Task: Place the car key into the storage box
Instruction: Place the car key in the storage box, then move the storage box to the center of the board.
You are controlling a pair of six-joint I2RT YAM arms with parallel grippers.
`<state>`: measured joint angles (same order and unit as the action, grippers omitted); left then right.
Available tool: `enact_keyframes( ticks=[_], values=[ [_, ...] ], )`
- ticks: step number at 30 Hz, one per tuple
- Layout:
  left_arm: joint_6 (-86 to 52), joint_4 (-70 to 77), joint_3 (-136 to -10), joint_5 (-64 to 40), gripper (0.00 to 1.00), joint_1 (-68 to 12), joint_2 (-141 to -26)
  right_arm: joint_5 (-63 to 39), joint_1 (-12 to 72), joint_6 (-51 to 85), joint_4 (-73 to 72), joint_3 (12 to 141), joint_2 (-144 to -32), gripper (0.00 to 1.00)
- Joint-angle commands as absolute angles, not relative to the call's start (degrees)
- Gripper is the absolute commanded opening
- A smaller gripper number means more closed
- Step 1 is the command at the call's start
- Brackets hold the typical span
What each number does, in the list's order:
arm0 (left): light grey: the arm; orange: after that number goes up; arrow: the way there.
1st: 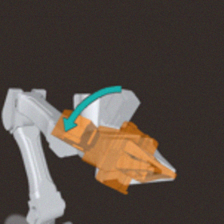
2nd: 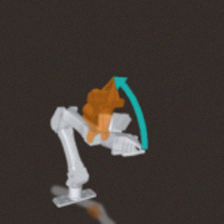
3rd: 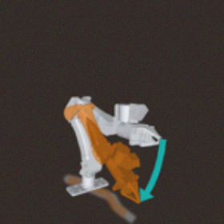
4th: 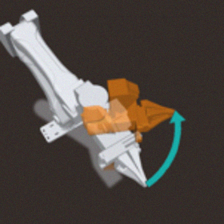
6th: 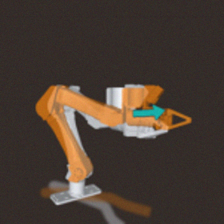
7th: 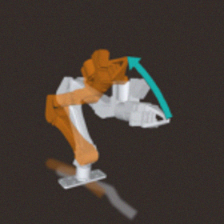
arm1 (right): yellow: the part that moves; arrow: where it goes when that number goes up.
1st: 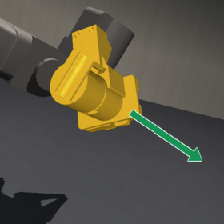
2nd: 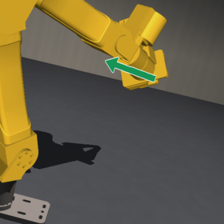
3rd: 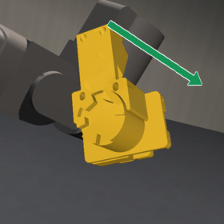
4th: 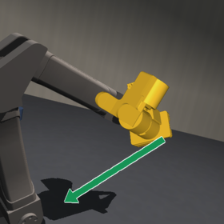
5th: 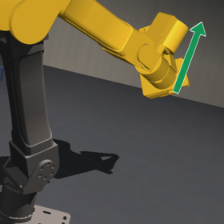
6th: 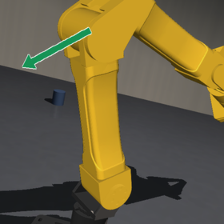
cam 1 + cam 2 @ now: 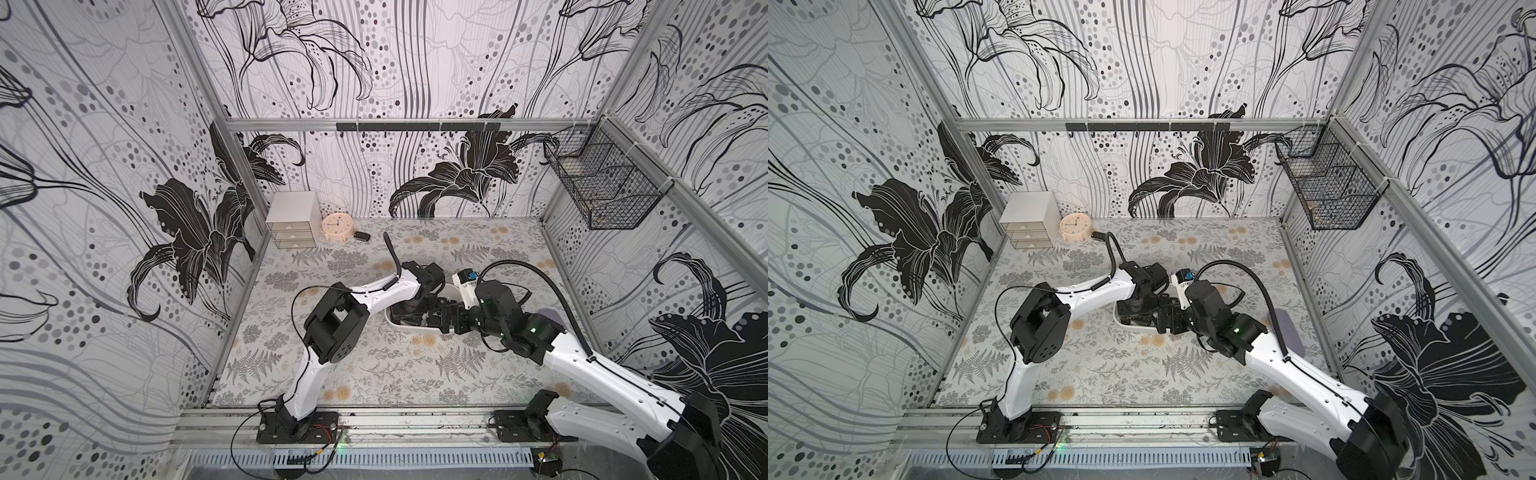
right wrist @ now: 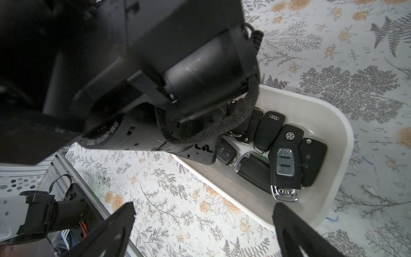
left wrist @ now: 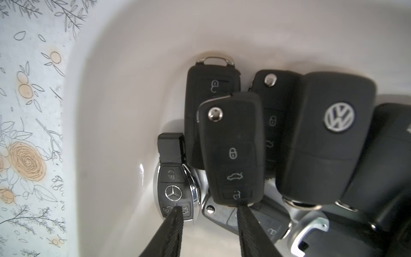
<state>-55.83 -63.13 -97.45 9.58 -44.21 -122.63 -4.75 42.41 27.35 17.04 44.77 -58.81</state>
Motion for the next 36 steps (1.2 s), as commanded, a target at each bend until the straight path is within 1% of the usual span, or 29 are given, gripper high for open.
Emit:
enact_keyframes(
  ticks=[1, 6, 13, 15, 20, 25, 29, 36],
  values=[
    [-55.62, -64.91, -100.07, 12.51, 0.43, -43.35, -123.53, -4.83, 42.47, 26.1, 16.78, 44.96, -58.72, 1.0],
    [-55.51, -65.84, -102.18, 13.04, 0.44, -43.15, -123.63, -4.7, 42.48, 25.94, 16.88, 44.84, -58.58, 1.0],
    [-56.8, -65.95, -100.35, 13.89, 0.45, -43.29, -119.6, -4.92, 42.45, 25.99, 16.45, 44.78, -58.88, 1.0],
    [-56.99, -65.19, -99.5, 14.12, 0.47, -43.65, -117.68, -5.26, 42.46, 25.93, 16.25, 44.87, -59.07, 1.0],
    [-58.21, -64.97, -95.91, 16.58, 0.57, -43.79, -113.06, -6.15, 42.48, 25.94, 15.81, 44.99, -59.36, 1.0],
    [-58.4, -66.68, -93.56, 18.48, 0.58, -43.52, -112.47, -6.33, 42.45, 26.05, 15.66, 44.61, -59.09, 1.0],
    [-57.85, -64.64, -90.32, 16.84, 0.56, -42.58, -113.38, -6.33, 42.46, 26.54, 15.59, 44.51, -58.71, 1.0],
    [-59.16, -63.14, -85.93, 17.14, 0.46, -42.21, -111.99, -5.8, 42.45, 26.01, 16.37, 46.07, -59.43, 1.0]
  ],
)
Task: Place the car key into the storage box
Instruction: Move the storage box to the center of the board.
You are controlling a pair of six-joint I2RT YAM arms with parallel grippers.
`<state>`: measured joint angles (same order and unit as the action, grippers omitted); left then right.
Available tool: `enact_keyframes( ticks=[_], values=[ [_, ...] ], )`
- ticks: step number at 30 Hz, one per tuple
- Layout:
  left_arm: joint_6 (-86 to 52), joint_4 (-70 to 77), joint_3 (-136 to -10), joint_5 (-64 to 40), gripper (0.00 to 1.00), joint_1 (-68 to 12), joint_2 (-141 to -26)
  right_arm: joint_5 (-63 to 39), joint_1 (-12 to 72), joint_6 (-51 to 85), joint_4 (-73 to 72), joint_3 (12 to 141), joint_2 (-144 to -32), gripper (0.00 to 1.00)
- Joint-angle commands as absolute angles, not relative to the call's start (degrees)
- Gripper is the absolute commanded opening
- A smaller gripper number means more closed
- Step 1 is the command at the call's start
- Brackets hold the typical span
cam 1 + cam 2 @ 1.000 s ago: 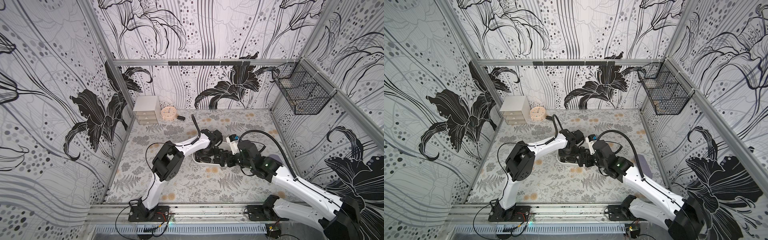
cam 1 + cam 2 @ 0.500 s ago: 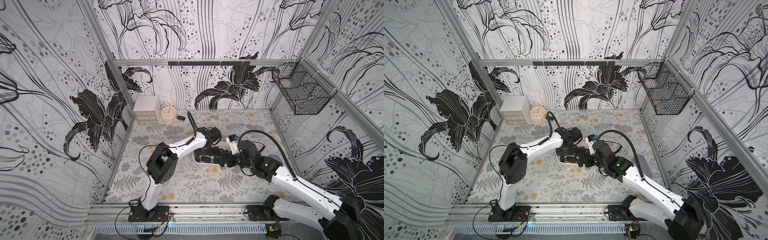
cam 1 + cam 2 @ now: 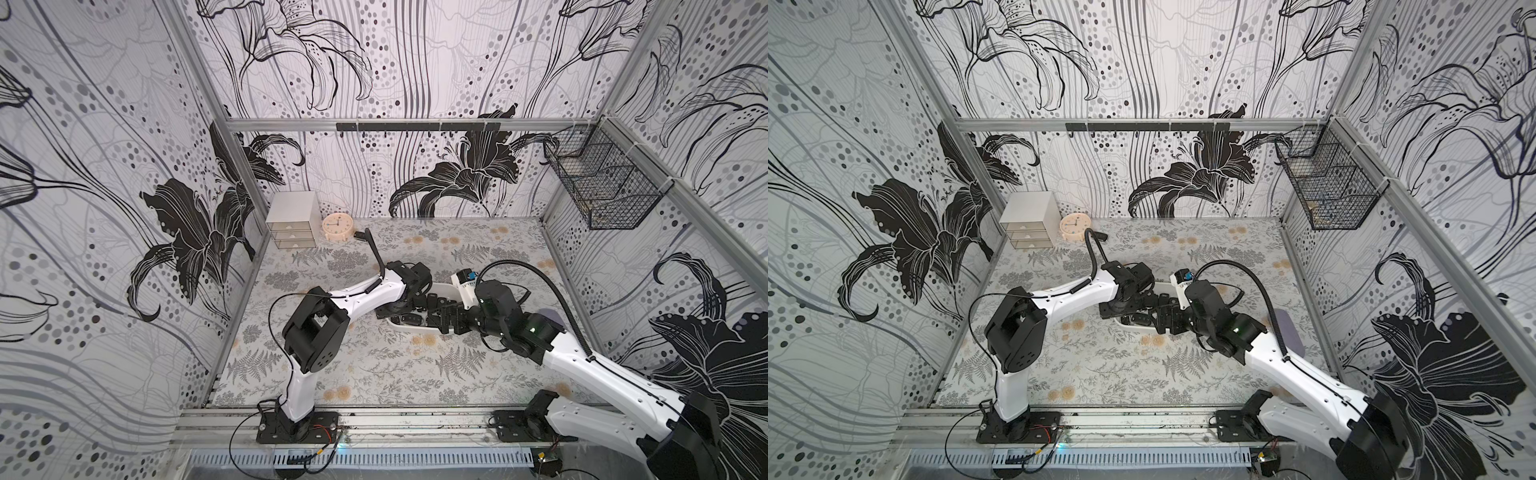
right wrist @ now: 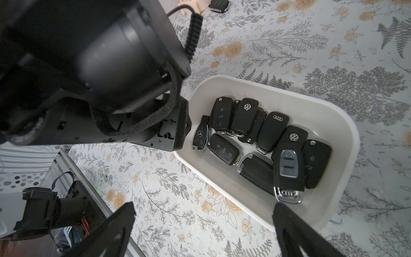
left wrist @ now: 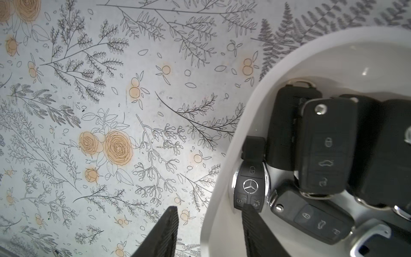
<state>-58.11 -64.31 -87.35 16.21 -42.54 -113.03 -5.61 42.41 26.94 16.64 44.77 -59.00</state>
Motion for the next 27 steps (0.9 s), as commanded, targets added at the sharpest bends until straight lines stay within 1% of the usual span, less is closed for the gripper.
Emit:
enact_keyframes(
  ticks=[1, 4, 6, 16, 22, 27],
  values=[
    [-59.37, -63.02, -85.04, 17.33, 0.44, -42.12, -111.3, -5.8, 42.46, 26.06, 16.19, 46.44, -60.01, 1.0],
    [-60.0, -62.77, -81.91, 17.74, 0.37, -41.52, -109.23, -6.02, 42.5, 26.19, 15.55, 47.98, -62.41, 1.0],
    [-60.28, -62.26, -79.49, 17.83, 0.35, -40.95, -107.56, -6.15, 42.46, 26.1, 15.13, 49.28, -64.34, 1.0],
    [-60.16, -59.57, -66.92, 17.5, 0.34, -37.39, -97.18, -5.73, 42.52, 25.05, 13.33, 59.12, -77.14, 1.0],
    [-57.47, -58.59, -59.56, 16.42, 0.34, -32.3, -89.97, -5.43, 42.54, 26.49, 12.58, 66.51, -85.95, 1.0],
    [-55.11, -58.58, -54.61, 14.57, 0.34, -26.47, -83.49, -4.28, 42.6, 27.66, 12.48, 72.2, -92.55, 1.0]
  ],
)
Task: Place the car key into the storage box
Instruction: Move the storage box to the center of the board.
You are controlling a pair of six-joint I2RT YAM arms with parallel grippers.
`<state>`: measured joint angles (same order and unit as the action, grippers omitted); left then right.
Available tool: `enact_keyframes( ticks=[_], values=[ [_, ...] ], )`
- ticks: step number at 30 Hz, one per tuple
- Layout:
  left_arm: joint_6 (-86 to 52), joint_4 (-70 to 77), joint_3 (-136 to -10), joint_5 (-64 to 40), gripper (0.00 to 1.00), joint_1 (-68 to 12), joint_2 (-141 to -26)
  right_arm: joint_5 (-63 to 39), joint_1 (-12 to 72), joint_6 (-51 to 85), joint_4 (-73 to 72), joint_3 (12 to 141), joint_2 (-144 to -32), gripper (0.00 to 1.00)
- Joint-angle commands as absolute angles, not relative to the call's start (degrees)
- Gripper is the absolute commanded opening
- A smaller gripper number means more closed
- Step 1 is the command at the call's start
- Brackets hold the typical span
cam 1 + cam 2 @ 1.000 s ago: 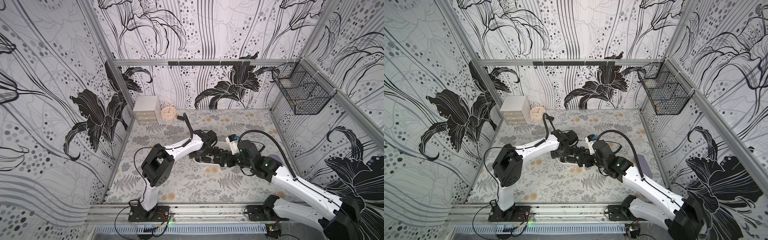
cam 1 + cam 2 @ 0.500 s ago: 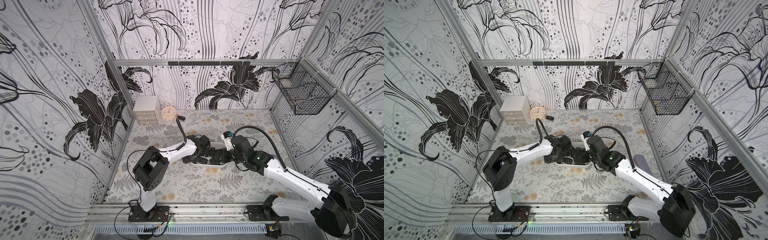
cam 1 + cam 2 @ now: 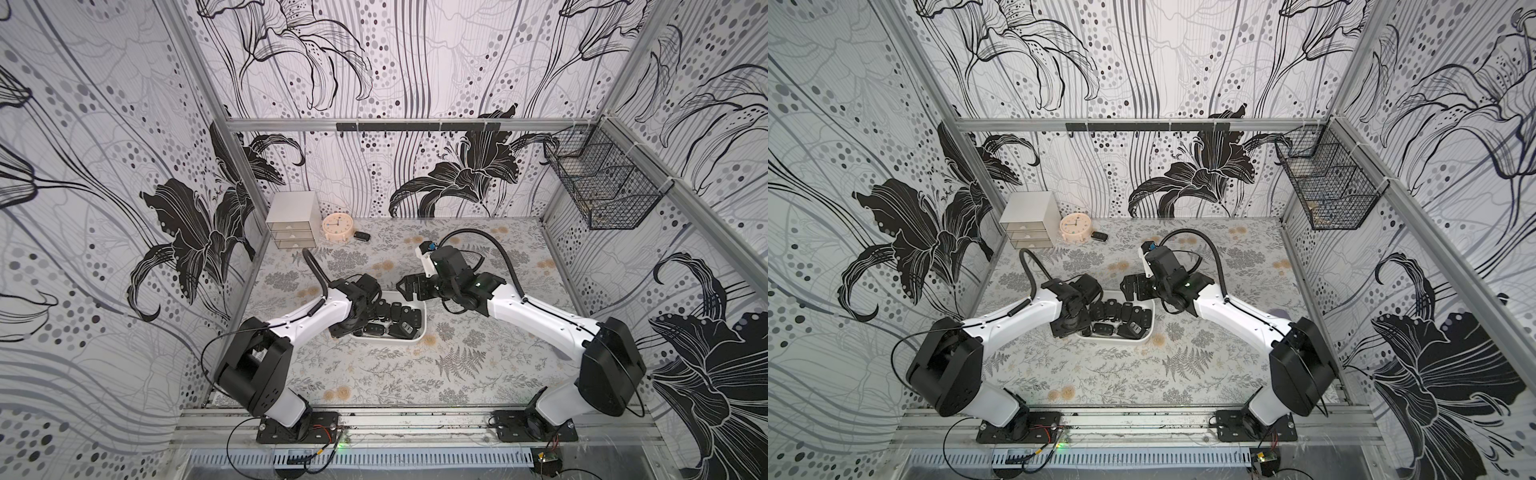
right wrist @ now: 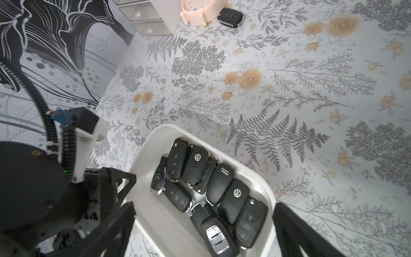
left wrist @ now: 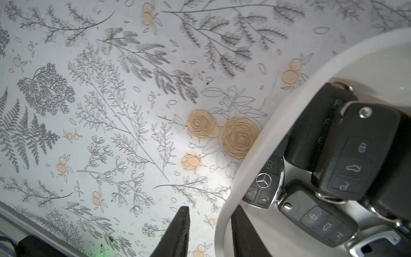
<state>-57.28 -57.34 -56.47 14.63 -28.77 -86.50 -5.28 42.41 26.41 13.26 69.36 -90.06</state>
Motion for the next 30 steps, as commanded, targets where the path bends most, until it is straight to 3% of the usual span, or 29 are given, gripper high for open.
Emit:
enact_keyframes(
  ticks=[1, 10, 16, 27, 30],
  values=[
    [-54.74, -58.68, -53.91, 14.37, 0.35, -25.43, -82.46, -4.1, 42.54, 27.83, 12.59, 73.24, -93.75, 1.0],
    [-52.28, -59.04, -48.48, 13.39, 0.36, -19.75, -76.16, -0.78, 42.63, 28.27, 13.92, 81.12, -104.28, 1.0],
    [-50.89, -57.04, -48.78, 9.8, 0.45, -19.58, -71.29, -0.11, 42.6, 26.84, 15.12, 87.43, -109.33, 1.0],
    [-49.33, -57.93, -58.91, 9.32, 0.76, -19.49, -69.93, -2.64, 42.54, 23.76, 13.06, 95.23, -115.74, 1.0],
    [-48.7, -57.32, -61.62, 9.67, 0.91, -19.22, -71.66, -3.02, 42.2, 22.92, 12.93, 98.3, -118.18, 1.0]
  ],
)
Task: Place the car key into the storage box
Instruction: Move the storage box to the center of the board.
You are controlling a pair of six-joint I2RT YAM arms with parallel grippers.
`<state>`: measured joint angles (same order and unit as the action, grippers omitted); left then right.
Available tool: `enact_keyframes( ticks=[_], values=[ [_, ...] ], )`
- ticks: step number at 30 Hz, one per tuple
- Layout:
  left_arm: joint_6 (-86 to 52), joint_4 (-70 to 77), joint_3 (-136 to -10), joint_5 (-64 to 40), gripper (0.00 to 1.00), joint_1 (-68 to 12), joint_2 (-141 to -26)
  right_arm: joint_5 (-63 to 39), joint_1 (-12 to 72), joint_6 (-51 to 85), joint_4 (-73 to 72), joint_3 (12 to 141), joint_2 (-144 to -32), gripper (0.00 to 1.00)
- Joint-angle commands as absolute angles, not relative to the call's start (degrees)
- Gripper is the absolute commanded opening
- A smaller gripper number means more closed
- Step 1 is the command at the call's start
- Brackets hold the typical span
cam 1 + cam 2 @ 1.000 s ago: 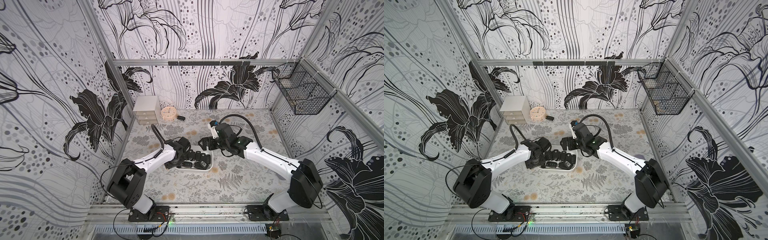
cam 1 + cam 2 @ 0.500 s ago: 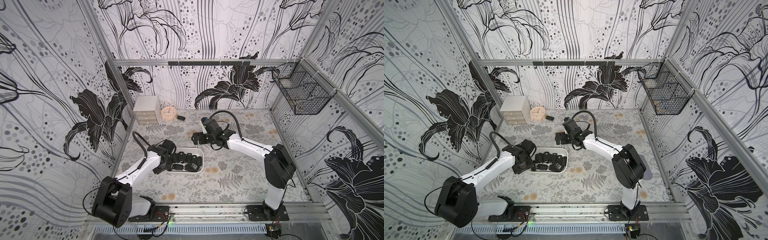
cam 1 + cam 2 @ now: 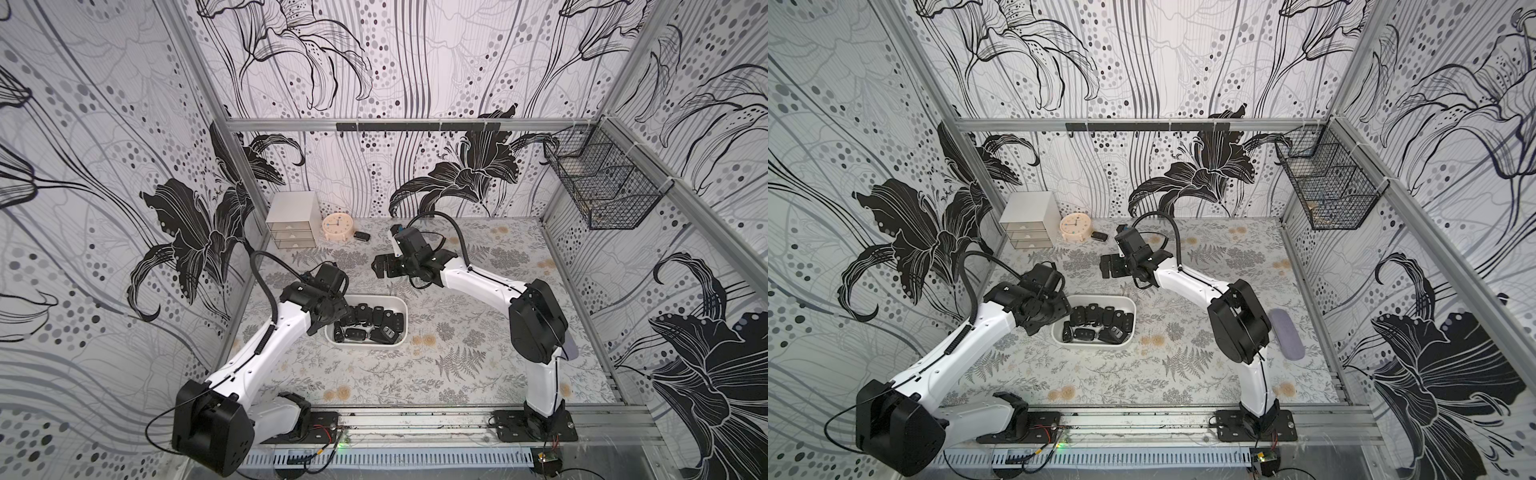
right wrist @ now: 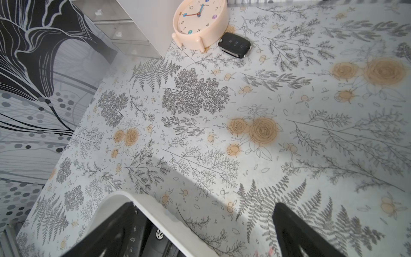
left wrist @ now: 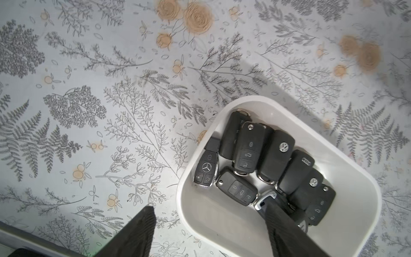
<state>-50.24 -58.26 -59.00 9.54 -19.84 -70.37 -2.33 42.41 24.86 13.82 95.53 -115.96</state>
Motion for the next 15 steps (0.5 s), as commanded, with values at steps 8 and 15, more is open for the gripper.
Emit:
enact_keyframes(
  ticks=[8, 15],
  values=[
    [-48.52, -56.85, -66.67, 9.67, 0.99, -17.98, -75.22, -7.78, 38.73, 24.37, 5.85, 106.26, -126.79, 1.0],
    [-48.67, -58.48, -68.57, 8.71, 0.99, -16.57, -74.12, -15.73, 34.66, 30.44, 6.96, 124.29, -140.87, 1.0]
  ],
)
